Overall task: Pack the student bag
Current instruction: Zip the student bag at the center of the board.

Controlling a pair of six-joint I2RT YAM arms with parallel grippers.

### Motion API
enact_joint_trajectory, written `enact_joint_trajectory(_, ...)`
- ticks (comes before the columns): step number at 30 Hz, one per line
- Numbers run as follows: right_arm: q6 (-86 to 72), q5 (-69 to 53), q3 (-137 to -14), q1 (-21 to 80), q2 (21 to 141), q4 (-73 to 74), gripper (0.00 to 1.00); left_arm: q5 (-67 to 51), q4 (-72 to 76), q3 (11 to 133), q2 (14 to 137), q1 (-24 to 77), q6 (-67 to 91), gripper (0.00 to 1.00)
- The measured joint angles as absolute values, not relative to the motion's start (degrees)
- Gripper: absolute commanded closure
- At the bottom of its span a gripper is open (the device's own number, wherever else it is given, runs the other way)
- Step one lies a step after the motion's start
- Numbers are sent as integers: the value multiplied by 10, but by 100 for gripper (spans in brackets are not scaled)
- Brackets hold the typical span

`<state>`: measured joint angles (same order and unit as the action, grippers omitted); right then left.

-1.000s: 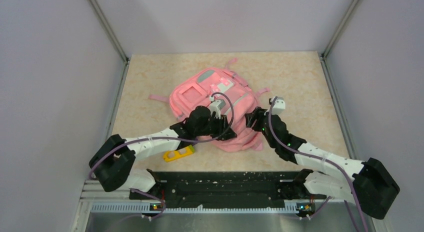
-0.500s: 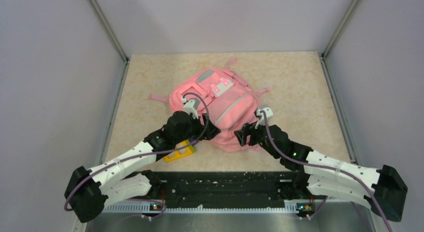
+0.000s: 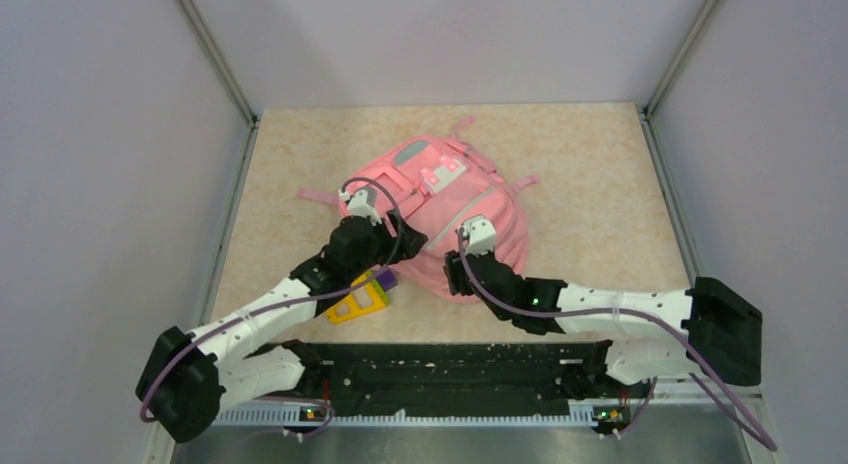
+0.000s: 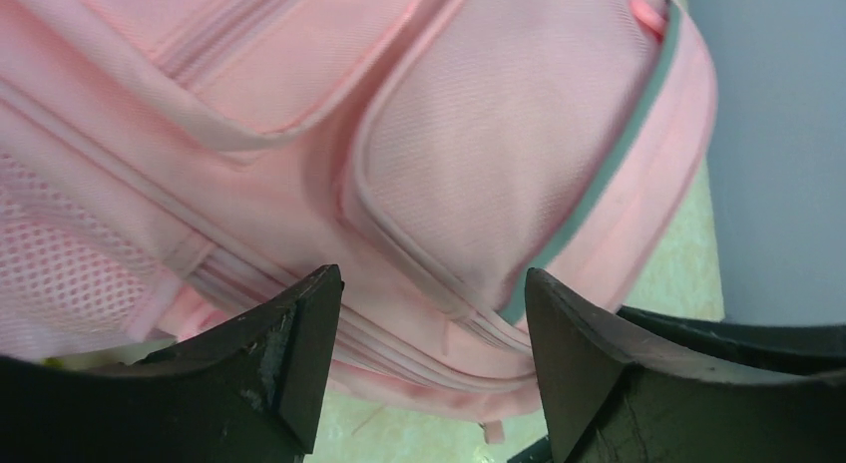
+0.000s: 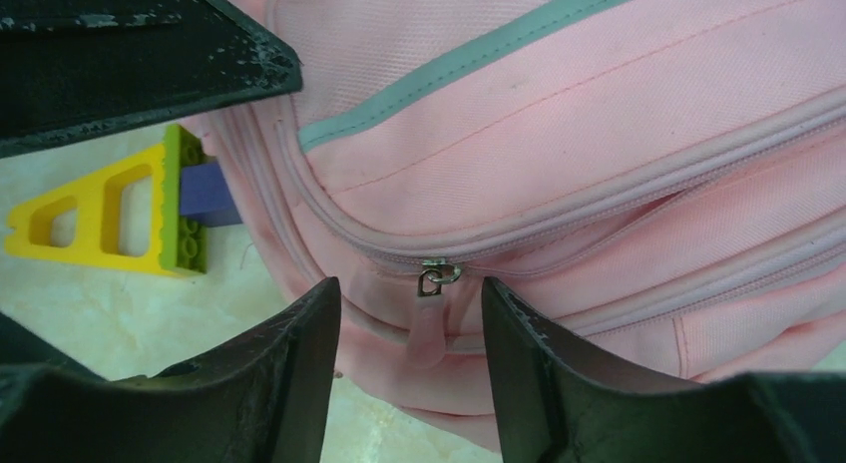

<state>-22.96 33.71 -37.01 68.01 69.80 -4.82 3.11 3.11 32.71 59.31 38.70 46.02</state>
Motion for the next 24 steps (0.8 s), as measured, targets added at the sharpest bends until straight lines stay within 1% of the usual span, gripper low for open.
enact_joint_trajectory(2, -238, 360, -381, 682, 717, -42, 61, 42, 32, 324, 604, 379, 464, 31)
enact_joint_trajectory(4, -249, 383, -391, 682, 733, -31, 72, 51, 38, 321, 617, 375, 465, 37)
enact_joint_trajectory(8, -277, 413, -408, 685, 755, -6, 88, 56, 61, 321, 648, 370, 463, 55)
enact_joint_trajectory(10, -286, 422, -413, 689, 756, 8, 95, 54, 75, 321, 667, 364, 461, 65)
enact_joint_trajectory(11, -290, 426, -414, 689, 756, 11, 97, 52, 83, 322, 676, 360, 460, 71)
enact_joint_trajectory(13, -293, 434, -414, 689, 756, 24, 100, 45, 98, 322, 691, 352, 460, 79)
enact_joint_trajectory(14, -293, 439, -414, 689, 754, 32, 100, 39, 102, 322, 696, 347, 460, 83)
enact_joint_trajectory(15, -292, 440, -414, 687, 752, 37, 100, 35, 104, 322, 700, 344, 461, 88)
enact_joint_trajectory(16, -291, 438, -414, 684, 749, 41, 100, 26, 109, 322, 707, 338, 461, 96)
enact_joint_trajectory(17, -289, 435, -414, 680, 745, 44, 100, 21, 112, 324, 713, 334, 461, 100)
enact_joint_trajectory(20, -279, 404, -414, 647, 727, 47, 100, 1, 124, 341, 735, 318, 456, 100)
enact_joint_trajectory(24, -255, 340, -414, 575, 704, 46, 100, -15, 136, 365, 759, 302, 428, 100)
